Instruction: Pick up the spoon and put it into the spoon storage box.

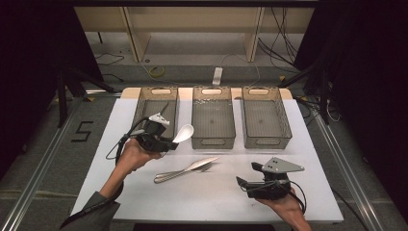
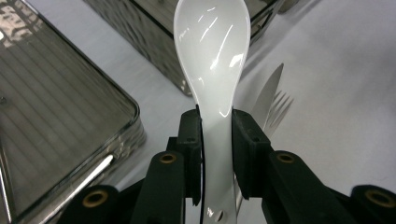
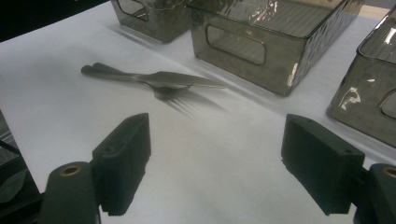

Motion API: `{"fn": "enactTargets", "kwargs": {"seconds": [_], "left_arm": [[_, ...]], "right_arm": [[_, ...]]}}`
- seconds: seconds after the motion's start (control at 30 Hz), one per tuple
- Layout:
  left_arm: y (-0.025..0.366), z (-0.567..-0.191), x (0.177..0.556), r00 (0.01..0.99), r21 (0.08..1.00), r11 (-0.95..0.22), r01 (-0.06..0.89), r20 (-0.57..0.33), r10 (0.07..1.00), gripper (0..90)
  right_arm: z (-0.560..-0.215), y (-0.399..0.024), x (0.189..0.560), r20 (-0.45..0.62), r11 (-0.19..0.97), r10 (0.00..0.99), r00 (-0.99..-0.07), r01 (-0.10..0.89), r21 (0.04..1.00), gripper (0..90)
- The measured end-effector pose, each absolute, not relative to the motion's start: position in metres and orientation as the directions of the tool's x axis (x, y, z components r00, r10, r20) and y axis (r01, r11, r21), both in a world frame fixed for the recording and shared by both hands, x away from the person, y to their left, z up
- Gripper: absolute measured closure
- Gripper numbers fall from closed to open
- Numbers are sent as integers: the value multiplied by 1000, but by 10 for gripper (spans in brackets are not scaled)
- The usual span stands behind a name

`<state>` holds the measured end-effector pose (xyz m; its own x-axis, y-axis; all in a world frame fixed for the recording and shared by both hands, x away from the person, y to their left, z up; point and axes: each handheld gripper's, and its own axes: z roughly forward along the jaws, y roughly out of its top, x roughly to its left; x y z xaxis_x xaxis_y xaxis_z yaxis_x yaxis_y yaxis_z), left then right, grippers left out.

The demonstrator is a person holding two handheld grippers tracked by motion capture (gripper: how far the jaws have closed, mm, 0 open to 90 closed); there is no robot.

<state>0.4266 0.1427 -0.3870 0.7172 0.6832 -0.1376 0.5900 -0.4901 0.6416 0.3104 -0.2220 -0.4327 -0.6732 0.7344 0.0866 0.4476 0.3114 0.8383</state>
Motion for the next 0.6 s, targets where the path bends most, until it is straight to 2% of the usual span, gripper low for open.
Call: {"fn": "enactTargets", "kwargs": {"seconds": [0.6], "left_arm": [[122,-385,467,696,691,-432,580,-143,704,742]], "right_arm": [[-432,-223,310,85,310,735,-672,446,840,249]]}}
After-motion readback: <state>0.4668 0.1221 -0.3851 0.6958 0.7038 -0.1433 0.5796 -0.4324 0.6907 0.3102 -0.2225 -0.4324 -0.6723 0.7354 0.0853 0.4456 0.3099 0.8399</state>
